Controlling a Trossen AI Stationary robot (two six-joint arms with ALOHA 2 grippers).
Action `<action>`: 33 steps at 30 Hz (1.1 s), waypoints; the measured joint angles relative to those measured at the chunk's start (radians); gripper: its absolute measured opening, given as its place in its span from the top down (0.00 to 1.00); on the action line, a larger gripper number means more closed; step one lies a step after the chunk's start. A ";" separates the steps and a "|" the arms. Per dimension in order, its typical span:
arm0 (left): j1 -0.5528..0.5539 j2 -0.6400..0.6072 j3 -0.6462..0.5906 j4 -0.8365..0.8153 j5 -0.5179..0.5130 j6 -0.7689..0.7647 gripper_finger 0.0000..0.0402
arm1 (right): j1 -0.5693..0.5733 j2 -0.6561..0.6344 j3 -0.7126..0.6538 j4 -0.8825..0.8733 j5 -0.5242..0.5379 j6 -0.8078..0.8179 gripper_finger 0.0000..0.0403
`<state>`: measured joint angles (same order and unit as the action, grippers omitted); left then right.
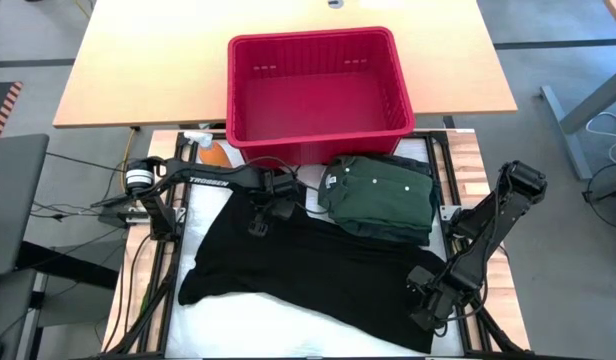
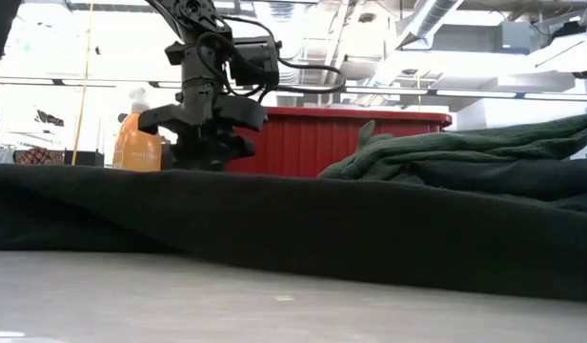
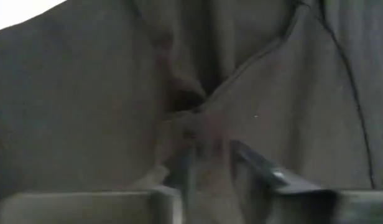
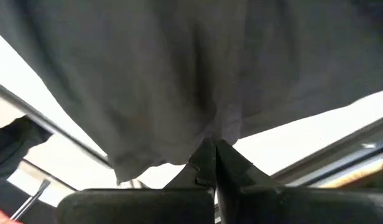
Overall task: Fold laundry
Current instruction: Fold the black shirt
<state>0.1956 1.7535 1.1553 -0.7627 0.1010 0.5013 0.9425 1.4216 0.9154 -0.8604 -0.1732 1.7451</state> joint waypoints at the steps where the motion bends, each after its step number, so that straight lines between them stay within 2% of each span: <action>1: 0.000 0.000 0.000 0.000 0.001 -0.011 0.85 | 0.003 0.000 0.000 0.010 0.003 0.000 0.96; 2: 0.001 0.000 0.000 -0.001 0.011 -0.020 0.92 | 0.007 0.000 0.000 0.020 0.010 0.000 0.96; 4: 0.001 0.000 0.000 0.001 0.043 -0.047 0.97 | 0.010 0.000 0.000 0.037 0.015 0.003 0.96; 11: -0.004 -0.064 0.000 -0.042 0.083 -0.043 1.00 | 0.027 0.000 0.000 0.045 0.015 0.012 0.96; 16: -0.005 -0.141 0.000 -0.062 0.165 -0.043 1.00 | 0.027 0.000 0.000 0.043 0.017 0.011 0.96; 18: -0.006 -0.159 0.000 -0.044 0.160 -0.043 1.00 | 0.026 0.000 0.000 0.035 0.017 0.010 0.96; 21: -0.016 -0.160 0.000 -0.008 0.081 -0.026 1.00 | 0.026 0.000 0.000 0.031 0.018 0.009 0.95; 24: -0.044 -0.140 0.000 0.038 0.007 0.064 0.97 | 0.026 0.000 0.000 0.033 0.018 0.008 0.95; 27: -0.070 -0.113 0.000 0.102 -0.066 0.108 0.90 | 0.026 0.000 -0.001 0.043 0.018 0.008 0.95; 33: -0.053 -0.072 0.000 0.137 -0.080 -0.003 0.68 | 0.026 0.000 -0.001 0.072 0.018 0.011 0.95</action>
<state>0.1425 1.6819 1.1553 -0.6255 0.0212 0.4988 0.9688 1.4220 0.9146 -0.7888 -0.1551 1.7561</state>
